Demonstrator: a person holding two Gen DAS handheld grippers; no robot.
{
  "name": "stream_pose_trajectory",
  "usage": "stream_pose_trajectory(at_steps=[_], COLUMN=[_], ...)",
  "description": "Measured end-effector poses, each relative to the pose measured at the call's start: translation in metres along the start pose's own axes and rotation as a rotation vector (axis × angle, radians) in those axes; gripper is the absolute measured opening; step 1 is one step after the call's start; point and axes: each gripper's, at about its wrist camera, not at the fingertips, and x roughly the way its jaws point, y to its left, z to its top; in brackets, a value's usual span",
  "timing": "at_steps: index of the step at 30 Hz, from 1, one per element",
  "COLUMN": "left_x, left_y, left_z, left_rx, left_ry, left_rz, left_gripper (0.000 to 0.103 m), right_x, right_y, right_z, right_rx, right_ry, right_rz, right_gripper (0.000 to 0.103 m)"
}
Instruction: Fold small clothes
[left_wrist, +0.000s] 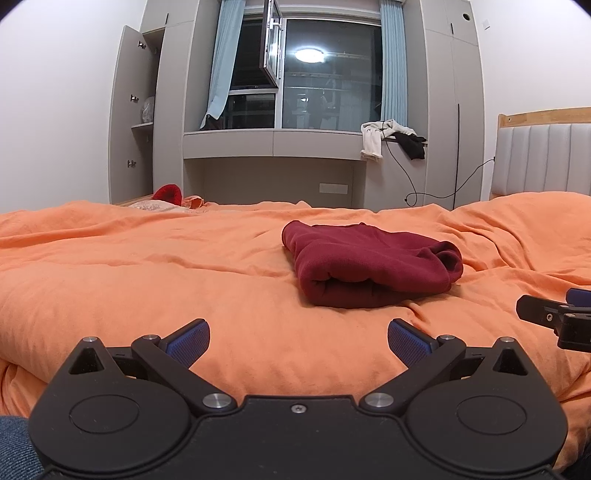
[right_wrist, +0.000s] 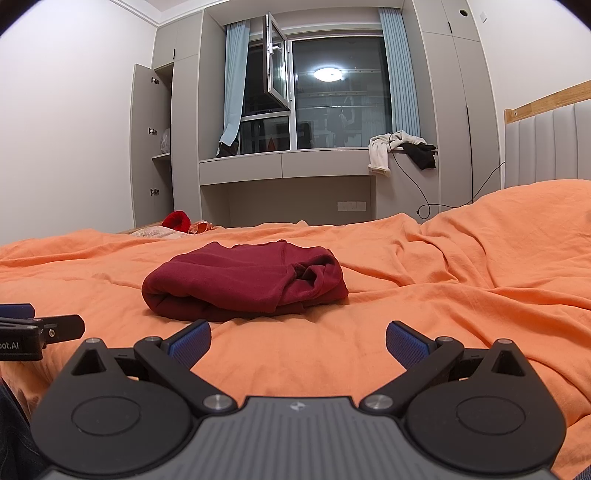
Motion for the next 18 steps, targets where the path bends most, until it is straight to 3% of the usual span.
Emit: stream_pose_trajectory(at_steps=[5, 18], left_x=[0.0013, -0.0007], left_y=[-0.0020, -0.0012], left_z=[-0.0011, -0.0018], left_rx=[0.024, 0.030], left_ry=[0.015, 0.026], left_rz=[0.043, 0.032], left_gripper=[0.102, 0.102], right_x=[-0.0017, -0.0032], right_y=[-0.0003, -0.0001], right_z=[-0.0017, -0.0035], right_rx=[-0.002, -0.003], right_ry=[0.004, 0.006], right_rz=[0.001, 0.001], right_gripper=[0.103, 0.103])
